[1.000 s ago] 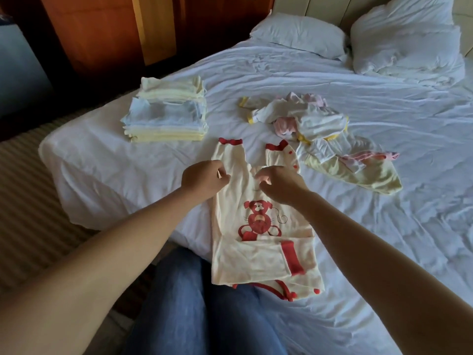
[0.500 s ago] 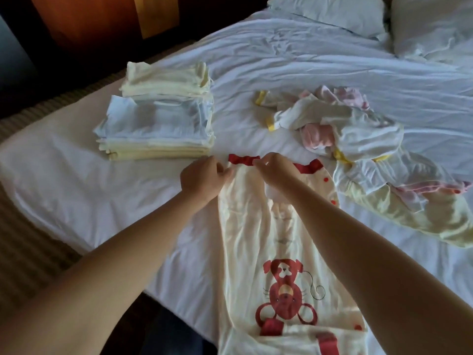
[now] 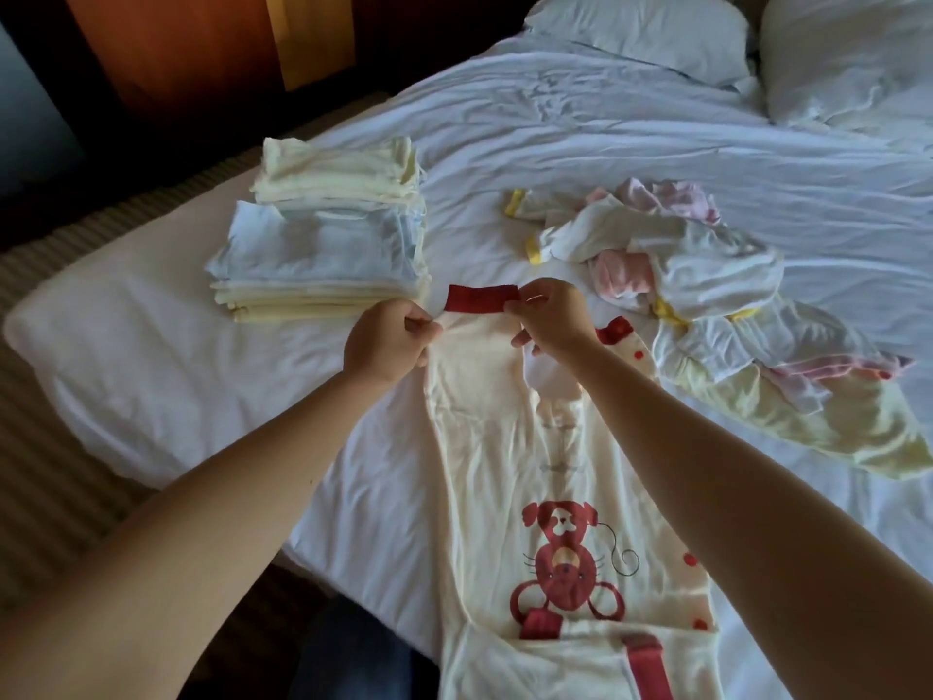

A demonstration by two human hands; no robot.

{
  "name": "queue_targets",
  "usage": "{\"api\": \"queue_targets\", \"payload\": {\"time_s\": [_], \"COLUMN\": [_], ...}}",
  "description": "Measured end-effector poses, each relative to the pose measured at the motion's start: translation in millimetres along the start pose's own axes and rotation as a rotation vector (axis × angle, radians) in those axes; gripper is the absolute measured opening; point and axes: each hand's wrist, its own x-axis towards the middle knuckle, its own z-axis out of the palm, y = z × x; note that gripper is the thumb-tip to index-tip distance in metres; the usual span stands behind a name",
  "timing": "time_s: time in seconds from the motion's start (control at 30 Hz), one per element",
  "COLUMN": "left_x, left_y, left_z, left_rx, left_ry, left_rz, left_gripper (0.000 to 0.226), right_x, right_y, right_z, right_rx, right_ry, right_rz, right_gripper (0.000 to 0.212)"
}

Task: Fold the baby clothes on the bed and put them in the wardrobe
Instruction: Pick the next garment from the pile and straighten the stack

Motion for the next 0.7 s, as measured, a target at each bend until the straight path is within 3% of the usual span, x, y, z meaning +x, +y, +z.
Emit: {"api": "queue_targets", "payload": {"time_s": [0.2, 0.4, 0.57, 0.7], "left_x": [-47, -109, -159, -181], "left_y": [35, 48, 41, 34], "left_z": [-27, -40, -35, -24], "left_rx": [-0.087, 0.083, 0.302, 0.444], "left_ry": [0.044, 0.020, -0.040, -0.080], "left_rz": [0.051, 0.151, 0.257, 0.335], "left_gripper": [0.008, 0.010, 0.007, 0.009], "right_x": [-57, -125, -172, -199], "right_y": [-17, -3, 28, 56], "right_z": [-29, -51, -50, -41], "right_rx": [0.163, 0.120, -0.188, -0.288], "right_ry": [-0.023, -0.038, -0.030, -0.089], "right_rz": [-0.078, -0.174, -0.281, -0.288], "right_gripper": [0.006, 0.012, 0.009, 0.011]}}
